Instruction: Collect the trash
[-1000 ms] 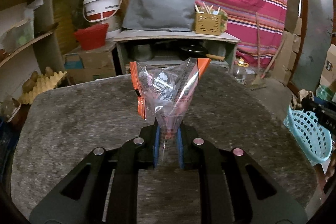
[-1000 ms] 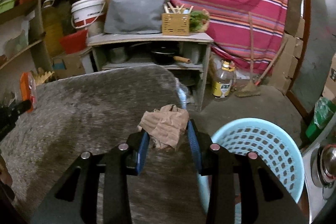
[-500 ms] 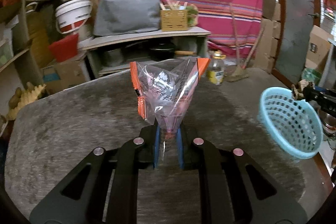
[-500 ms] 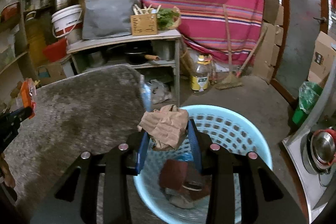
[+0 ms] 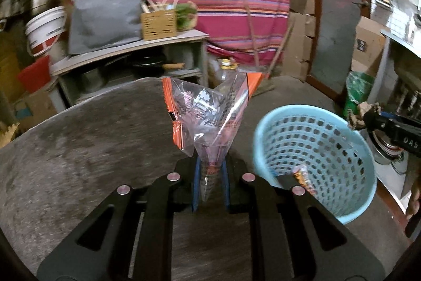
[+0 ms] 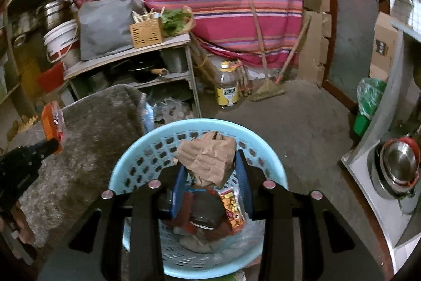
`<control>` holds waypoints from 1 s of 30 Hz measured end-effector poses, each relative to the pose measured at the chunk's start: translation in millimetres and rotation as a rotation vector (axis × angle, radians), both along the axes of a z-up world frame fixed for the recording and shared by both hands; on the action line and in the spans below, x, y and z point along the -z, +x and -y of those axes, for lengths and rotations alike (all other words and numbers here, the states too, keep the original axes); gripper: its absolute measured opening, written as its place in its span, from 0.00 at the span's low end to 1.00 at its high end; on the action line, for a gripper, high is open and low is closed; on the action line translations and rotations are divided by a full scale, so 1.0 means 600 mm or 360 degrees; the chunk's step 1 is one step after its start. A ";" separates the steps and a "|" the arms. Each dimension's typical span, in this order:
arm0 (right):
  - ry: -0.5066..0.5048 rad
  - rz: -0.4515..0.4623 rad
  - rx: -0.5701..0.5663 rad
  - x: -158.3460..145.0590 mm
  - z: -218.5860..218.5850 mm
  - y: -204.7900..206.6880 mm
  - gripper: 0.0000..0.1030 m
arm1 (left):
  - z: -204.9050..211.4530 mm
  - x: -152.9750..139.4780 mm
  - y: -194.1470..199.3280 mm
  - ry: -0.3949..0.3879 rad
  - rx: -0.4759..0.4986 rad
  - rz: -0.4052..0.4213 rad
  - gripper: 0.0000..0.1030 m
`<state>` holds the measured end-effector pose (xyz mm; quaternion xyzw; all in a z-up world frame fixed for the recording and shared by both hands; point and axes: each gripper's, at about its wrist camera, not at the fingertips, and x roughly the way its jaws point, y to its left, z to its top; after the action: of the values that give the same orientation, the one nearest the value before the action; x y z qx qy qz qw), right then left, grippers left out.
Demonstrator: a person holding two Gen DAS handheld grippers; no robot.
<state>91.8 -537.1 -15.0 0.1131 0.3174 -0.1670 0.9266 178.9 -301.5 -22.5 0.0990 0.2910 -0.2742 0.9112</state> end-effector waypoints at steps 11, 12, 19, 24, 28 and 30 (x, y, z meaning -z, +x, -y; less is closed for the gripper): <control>0.0078 -0.0055 0.0023 0.033 0.046 0.007 0.35 | 0.156 0.024 -0.032 0.0050 0.0200 -0.0017 0.33; 0.0084 -0.0054 0.0024 0.034 0.049 0.007 0.35 | 0.160 0.024 -0.032 0.0051 0.0203 -0.0020 0.41; 0.0089 -0.0050 0.0016 0.037 0.048 0.014 0.35 | 0.138 0.024 -0.023 0.0009 0.0181 -0.0060 0.68; 0.0071 -0.0056 -0.0015 0.036 0.027 0.030 0.35 | 0.093 0.016 -0.026 -0.0016 0.0089 -0.0020 0.82; 0.0083 -0.0063 -0.0044 0.040 0.006 0.049 0.36 | 0.040 -0.002 -0.040 -0.0023 -0.0030 0.0088 0.93; 0.0077 -0.0076 -0.0058 0.043 -0.007 0.060 0.36 | 0.008 -0.013 -0.051 -0.0043 -0.0073 0.0129 0.95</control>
<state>127.5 -532.8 -40.8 0.1256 0.3452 -0.1451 0.9187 148.2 -306.2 -14.9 0.0910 0.2523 -0.2528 0.9296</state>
